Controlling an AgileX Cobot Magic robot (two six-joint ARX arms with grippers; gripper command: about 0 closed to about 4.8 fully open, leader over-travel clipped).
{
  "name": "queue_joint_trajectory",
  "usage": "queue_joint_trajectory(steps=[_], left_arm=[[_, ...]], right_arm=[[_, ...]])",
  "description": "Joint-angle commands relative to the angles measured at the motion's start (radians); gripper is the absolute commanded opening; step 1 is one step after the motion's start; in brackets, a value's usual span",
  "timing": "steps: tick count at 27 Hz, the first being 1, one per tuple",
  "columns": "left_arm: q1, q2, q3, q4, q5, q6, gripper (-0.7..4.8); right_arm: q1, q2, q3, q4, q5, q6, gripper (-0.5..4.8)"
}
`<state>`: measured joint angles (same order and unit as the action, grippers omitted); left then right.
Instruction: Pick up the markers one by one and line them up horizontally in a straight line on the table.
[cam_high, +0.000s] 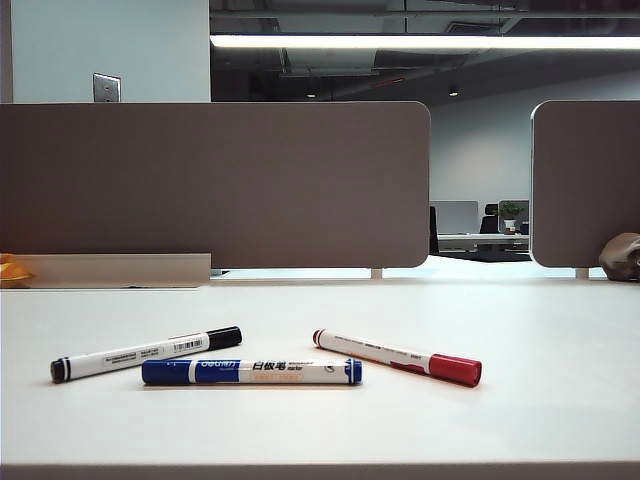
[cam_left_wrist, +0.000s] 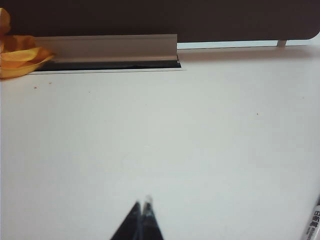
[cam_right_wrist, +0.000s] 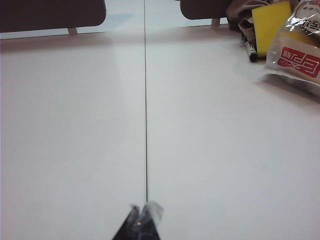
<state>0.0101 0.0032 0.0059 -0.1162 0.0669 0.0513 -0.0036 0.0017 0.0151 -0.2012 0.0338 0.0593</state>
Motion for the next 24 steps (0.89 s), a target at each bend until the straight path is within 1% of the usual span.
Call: queue_joint_trajectory(steps=[1, 8, 11, 18, 21, 22, 23, 24], left_arm=[[0.001, 0.002, 0.002, 0.009, 0.000, 0.000, -0.06], [0.001, 0.002, 0.002, 0.009, 0.000, 0.000, -0.05], [0.001, 0.002, 0.002, 0.009, 0.000, 0.000, -0.06], [0.001, 0.002, 0.002, 0.009, 0.000, 0.000, -0.05], [0.001, 0.002, 0.003, 0.015, 0.000, -0.063, -0.06], [0.001, 0.002, 0.005, 0.025, 0.001, -0.100, -0.06], [0.001, 0.002, 0.009, 0.051, 0.001, -0.124, -0.06], [0.001, 0.002, 0.019, 0.059, 0.000, -0.140, -0.06]], right_arm=[[-0.001, 0.000, 0.002, -0.005, 0.001, 0.000, 0.00], [-0.001, 0.000, 0.002, -0.004, 0.001, -0.003, 0.00], [-0.001, 0.000, 0.002, -0.003, 0.001, -0.089, 0.00], [-0.001, 0.000, 0.002, -0.003, -0.011, -0.089, 0.00], [-0.001, 0.000, 0.002, -0.003, -0.012, -0.076, 0.00], [-0.001, 0.000, 0.003, -0.002, -0.021, -0.044, 0.00], [-0.001, 0.000, 0.008, 0.001, -0.061, 0.026, 0.00], [-0.001, 0.000, 0.014, 0.001, -0.099, 0.061, 0.00]])
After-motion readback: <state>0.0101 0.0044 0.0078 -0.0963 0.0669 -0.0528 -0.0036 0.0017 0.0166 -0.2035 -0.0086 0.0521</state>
